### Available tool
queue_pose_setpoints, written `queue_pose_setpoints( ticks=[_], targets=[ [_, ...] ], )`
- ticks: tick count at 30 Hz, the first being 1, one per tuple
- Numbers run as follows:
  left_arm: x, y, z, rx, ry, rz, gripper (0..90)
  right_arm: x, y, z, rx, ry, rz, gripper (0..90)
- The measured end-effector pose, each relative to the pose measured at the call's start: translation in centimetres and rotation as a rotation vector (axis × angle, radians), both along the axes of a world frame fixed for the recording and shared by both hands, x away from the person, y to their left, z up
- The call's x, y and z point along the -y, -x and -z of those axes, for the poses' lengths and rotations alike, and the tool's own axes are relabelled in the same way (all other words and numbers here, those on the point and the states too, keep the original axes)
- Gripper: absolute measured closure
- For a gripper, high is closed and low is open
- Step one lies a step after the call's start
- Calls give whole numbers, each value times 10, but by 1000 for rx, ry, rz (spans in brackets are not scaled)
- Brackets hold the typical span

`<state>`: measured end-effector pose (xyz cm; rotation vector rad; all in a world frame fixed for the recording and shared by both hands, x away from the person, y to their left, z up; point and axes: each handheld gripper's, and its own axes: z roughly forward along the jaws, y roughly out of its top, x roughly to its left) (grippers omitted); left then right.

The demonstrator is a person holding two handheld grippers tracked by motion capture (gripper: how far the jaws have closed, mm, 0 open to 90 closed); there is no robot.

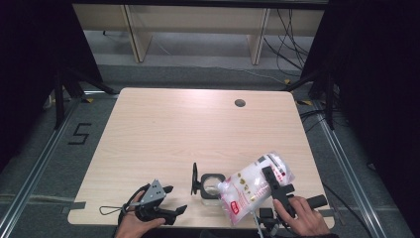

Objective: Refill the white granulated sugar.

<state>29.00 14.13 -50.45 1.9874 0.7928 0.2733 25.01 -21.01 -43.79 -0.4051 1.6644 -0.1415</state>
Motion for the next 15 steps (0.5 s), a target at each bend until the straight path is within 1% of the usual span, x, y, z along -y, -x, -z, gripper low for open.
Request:
queue_pose_setpoints(
  ticks=[1,2,3,4,5,6,7,8,9,10,11,12,13,14,15],
  targets=[
    [0,0,0,0,1,-2,194,-1,0,-2,19,15,-19,415],
    [0,0,0,0,1,-2,194,-1,0,-2,19,15,-19,415],
    [0,0,0,-2,3,1,194,-1,0,-1,17,-7,-11,415],
    [0,0,0,-2,3,1,194,-1,0,-1,17,-7,-11,415],
    [0,0,0,-4,4,0,194,-1,1,-3,23,16,-11,415],
    [0,0,0,-4,4,2,194,-1,0,-3,29,19,-18,415],
    [0,0,0,-4,4,0,194,0,0,-4,21,13,-16,415],
    [0,0,0,-2,9,-3,194,-1,1,-5,30,20,-25,415],
    [0,0,0,-2,9,-3,194,1,1,-3,16,-21,-9,416],
    [-2,-1,-1,11,-23,7,194,1,1,-3,16,-21,-9,416],
    [0,0,-1,8,10,5,194,1,0,-3,33,-8,-41,416],
    [0,1,-1,-1,6,-4,194,2,-4,-4,45,8,-92,415],
    [0,1,-1,2,7,-6,194,1,0,-5,24,6,-24,416],
    [0,0,-1,2,7,-2,194,1,0,-5,24,6,-24,416],
    [0,-1,-1,16,3,14,193,0,1,-5,27,11,-10,416]
  ],
)
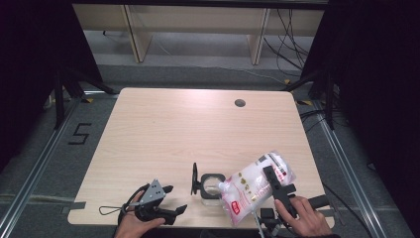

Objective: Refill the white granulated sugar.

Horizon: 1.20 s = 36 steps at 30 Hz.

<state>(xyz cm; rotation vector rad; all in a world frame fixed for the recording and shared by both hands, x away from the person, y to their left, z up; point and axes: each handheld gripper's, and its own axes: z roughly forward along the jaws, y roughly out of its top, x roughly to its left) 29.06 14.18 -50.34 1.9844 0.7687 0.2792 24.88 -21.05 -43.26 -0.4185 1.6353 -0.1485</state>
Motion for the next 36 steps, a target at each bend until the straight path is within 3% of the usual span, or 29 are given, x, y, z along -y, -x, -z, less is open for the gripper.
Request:
queue_pose_setpoints(
  ticks=[5,6,8,12,14,15,17,18,19,21,23,25,26,27,28,30,31,36],
  targets=[
    [0,0,0,-9,-6,-7,193,1,0,-1,6,9,-14,416],
    [1,0,1,-9,7,-13,193,1,1,1,2,-18,-3,416],
    [0,0,0,-9,-2,-6,194,-1,1,-2,10,16,-11,416],
    [0,0,0,-10,-13,-3,193,-1,1,-2,1,30,-9,416],
    [0,0,1,-5,-9,-7,194,-1,2,-2,0,3,-10,416],
    [-1,-1,0,-3,-28,-6,194,0,1,-2,1,-16,-13,417],
    [0,0,0,-5,-6,-10,193,-2,1,-4,3,21,-23,417],
    [0,1,0,-9,0,-11,193,-2,1,-4,3,21,-23,417],
    [0,1,0,-8,-4,-9,193,0,2,0,-9,-15,-2,417],
    [-1,0,0,-6,-19,-8,193,-1,2,-2,-8,7,-10,418],
    [1,1,0,-9,1,-12,193,-1,2,-3,0,20,-14,418],
    [-1,0,0,-5,-28,-7,193,-1,3,-6,4,15,-20,418],
    [0,0,1,-14,0,-14,193,0,2,-5,17,2,-43,418],
    [-1,-1,0,-3,-24,-6,193,1,1,-3,11,-19,-37,419],
    [0,0,0,-7,-3,-7,193,-1,2,-3,1,16,-23,418],
    [1,1,0,-18,9,-16,193,-1,2,-3,-8,18,-15,419],
    [0,1,0,-8,-2,-8,193,0,2,-1,-24,-7,-5,419],
    [0,1,0,-8,0,-10,193,0,1,-2,-23,-3,-11,419]
  ],
)
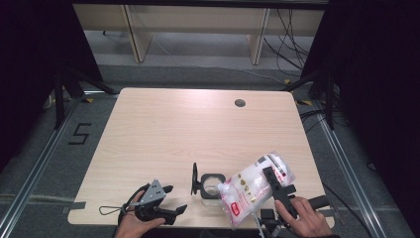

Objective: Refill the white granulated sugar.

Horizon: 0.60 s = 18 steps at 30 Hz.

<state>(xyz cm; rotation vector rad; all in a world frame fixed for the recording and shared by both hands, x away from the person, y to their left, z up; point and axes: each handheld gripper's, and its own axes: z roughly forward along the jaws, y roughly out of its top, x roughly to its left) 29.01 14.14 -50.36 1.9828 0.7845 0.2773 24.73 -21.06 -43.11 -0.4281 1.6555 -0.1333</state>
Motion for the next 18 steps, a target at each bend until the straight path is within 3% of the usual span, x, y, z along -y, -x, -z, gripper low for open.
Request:
queue_pose_setpoints(
  ticks=[1,3,5,10,13,15,17,18],
  targets=[
    [0,0,0,1,4,0,193,1,-2,1,20,-3,-34,419],
    [0,0,0,-1,3,1,193,1,-2,1,20,0,-28,419],
    [-1,0,-1,0,-14,4,193,1,1,0,0,-3,12,419],
    [0,0,0,1,-5,1,193,2,1,-4,16,23,3,419],
    [0,0,0,2,-11,2,194,3,-2,-3,32,3,-28,419],
    [0,0,0,-1,1,-2,194,4,0,-2,7,-8,16,419],
    [0,0,0,0,-3,0,193,4,0,-3,-2,-11,2,419],
    [-2,-1,-1,6,-34,8,193,4,0,-3,-12,-21,4,419]
  ],
)
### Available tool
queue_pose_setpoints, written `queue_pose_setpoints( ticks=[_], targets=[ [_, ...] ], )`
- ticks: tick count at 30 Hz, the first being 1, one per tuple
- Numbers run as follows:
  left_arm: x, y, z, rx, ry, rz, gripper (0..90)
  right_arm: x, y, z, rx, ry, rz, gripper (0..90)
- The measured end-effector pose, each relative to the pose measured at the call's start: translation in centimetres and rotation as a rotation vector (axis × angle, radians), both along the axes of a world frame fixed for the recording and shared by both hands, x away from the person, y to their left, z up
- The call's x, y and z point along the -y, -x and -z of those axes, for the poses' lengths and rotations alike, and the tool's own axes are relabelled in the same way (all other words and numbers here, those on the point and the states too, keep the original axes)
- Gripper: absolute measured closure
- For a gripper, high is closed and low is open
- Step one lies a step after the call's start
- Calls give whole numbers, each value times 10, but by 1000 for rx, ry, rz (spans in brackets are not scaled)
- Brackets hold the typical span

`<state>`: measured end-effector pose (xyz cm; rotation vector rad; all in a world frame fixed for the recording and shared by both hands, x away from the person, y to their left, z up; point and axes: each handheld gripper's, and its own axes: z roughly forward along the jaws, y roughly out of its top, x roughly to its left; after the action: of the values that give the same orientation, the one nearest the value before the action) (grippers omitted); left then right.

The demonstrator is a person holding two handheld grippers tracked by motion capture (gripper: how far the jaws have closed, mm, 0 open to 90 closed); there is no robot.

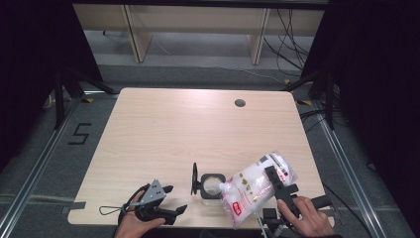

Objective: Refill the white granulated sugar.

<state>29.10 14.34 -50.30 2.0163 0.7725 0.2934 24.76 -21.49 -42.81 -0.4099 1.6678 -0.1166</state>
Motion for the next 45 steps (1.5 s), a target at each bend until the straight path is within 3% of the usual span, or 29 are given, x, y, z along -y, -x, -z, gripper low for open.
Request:
queue_pose_setpoints(
  ticks=[1,2,4,7,10,11,12,14,15,16,17,21,23,24,26,27,29,32,33,37,38,39,41,43,44,45],
  targets=[
    [2,1,1,-7,32,-9,193,0,-1,0,1,-4,-1,419],
    [2,1,0,-5,37,-10,194,2,-1,3,23,-25,-12,419],
    [1,1,0,-3,26,-4,193,1,-1,-1,12,24,-2,419],
    [2,1,1,-8,36,-8,193,1,-1,0,8,7,8,419],
    [1,1,0,-6,20,-4,193,2,1,1,7,-12,16,419],
    [2,1,1,-6,28,-6,194,1,0,-2,12,19,-3,419],
    [2,1,1,-6,31,-8,193,3,-2,0,29,-4,-27,419],
    [1,1,0,-6,20,-5,194,3,-2,0,33,-6,-24,419],
    [1,1,0,-6,21,-4,193,2,-1,-2,13,1,-10,419],
    [1,1,0,-6,19,-4,194,4,-1,2,-10,-63,12,419],
    [2,1,1,-6,30,-6,193,2,-2,-3,-1,-9,-4,419],
    [2,1,0,-4,26,-4,194,2,-1,-1,-7,-28,12,419],
    [0,0,1,1,9,-2,193,2,-1,-1,-20,-61,29,418],
    [2,1,1,-6,38,-9,193,2,-1,-1,-20,-61,29,418],
    [2,1,0,-5,27,-5,194,2,-1,-3,-9,-34,8,418],
    [2,1,1,-6,32,-7,194,3,0,0,-21,-86,26,418],
    [3,1,2,-18,43,-12,193,2,0,-3,-17,-53,12,418],
    [3,1,1,-17,41,-9,193,1,1,-3,-8,-56,2,418],
    [2,0,1,-8,19,-4,193,1,1,-3,-8,-56,2,418],
    [2,1,1,-12,24,-7,193,1,1,-3,-22,-58,16,418],
    [2,1,1,-12,29,-7,193,3,1,0,-27,-98,20,418],
    [2,1,1,-13,27,-6,193,3,-2,0,3,-101,-26,418],
    [2,1,1,-13,29,-9,193,3,-2,0,-10,-117,-14,418],
    [2,1,1,-15,31,-4,193,3,-1,-1,-7,-107,-15,418],
    [2,1,1,-16,27,-5,193,2,-2,-3,-1,-79,-31,418],
    [2,1,1,-11,27,-8,193,2,-2,-3,-2,-89,-36,418]
  ],
)
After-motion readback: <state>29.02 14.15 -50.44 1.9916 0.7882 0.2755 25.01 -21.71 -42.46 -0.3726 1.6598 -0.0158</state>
